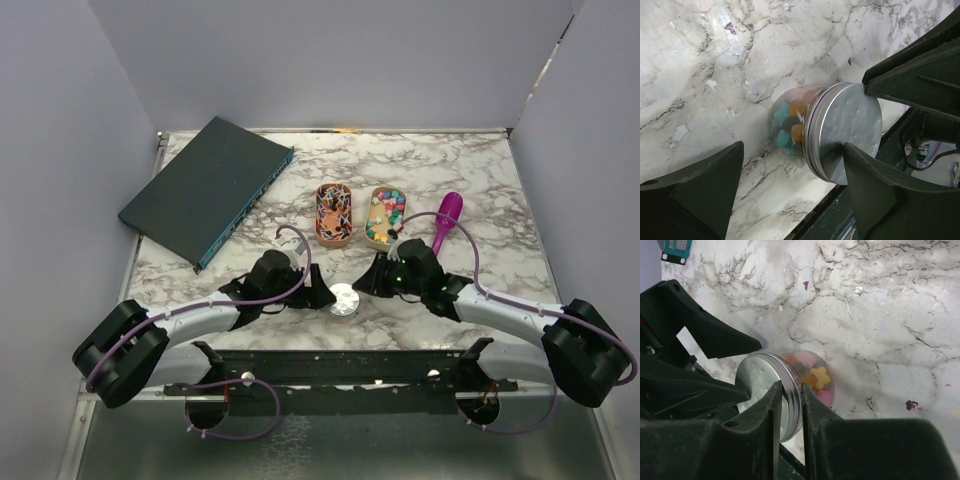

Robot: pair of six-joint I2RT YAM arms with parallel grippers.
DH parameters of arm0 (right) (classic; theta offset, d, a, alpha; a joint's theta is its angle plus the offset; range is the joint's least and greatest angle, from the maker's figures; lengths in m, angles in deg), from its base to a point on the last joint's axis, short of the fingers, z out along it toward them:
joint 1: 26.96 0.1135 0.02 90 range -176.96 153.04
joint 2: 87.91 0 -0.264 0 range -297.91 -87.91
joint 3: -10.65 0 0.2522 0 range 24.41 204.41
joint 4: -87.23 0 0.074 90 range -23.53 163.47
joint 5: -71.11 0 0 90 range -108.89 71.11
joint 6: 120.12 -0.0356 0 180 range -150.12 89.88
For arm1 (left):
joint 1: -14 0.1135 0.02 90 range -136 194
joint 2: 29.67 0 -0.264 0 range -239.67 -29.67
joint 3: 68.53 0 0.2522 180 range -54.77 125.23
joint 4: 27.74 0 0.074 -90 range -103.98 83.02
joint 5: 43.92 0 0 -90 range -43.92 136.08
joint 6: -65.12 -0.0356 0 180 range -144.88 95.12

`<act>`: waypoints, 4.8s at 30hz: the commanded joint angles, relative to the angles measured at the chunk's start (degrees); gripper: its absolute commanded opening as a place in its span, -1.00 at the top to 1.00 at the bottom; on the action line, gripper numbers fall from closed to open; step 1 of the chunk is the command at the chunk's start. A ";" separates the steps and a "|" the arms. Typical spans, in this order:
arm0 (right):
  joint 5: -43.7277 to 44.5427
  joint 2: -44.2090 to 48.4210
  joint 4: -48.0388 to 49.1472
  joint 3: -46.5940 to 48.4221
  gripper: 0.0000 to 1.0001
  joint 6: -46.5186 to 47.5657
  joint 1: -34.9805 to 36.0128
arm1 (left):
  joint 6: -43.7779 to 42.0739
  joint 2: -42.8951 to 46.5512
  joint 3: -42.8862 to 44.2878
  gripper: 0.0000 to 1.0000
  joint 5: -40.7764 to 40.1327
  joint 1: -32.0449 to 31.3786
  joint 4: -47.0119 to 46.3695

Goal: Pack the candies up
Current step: Close the bottle lid on the packing bottle, then screw the bottle lid onto the packing bottle.

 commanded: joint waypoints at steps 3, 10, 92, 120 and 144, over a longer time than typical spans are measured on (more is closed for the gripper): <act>2.82 -1.16 -1.21 -7.03 0.68 -1.20 0.80 | -0.83 -3.62 0.35 -0.58 -2.29 -0.74 -0.76; 4.62 -0.30 -1.66 -9.13 0.85 -1.71 1.36 | -1.10 -4.66 0.63 -0.57 -2.74 -0.75 -0.81; 27.58 5.82 -33.64 19.69 0.47 7.49 15.52 | -9.07 20.35 -5.70 -0.98 -46.22 -33.59 3.80; 26.78 11.59 -31.62 14.35 0.45 8.20 15.47 | -27.62 -17.54 -15.01 -0.98 -41.28 -37.41 -56.10; 28.37 10.58 -30.89 12.37 0.38 9.60 15.52 | -29.39 -44.39 -6.13 -0.98 -45.76 -33.44 -72.90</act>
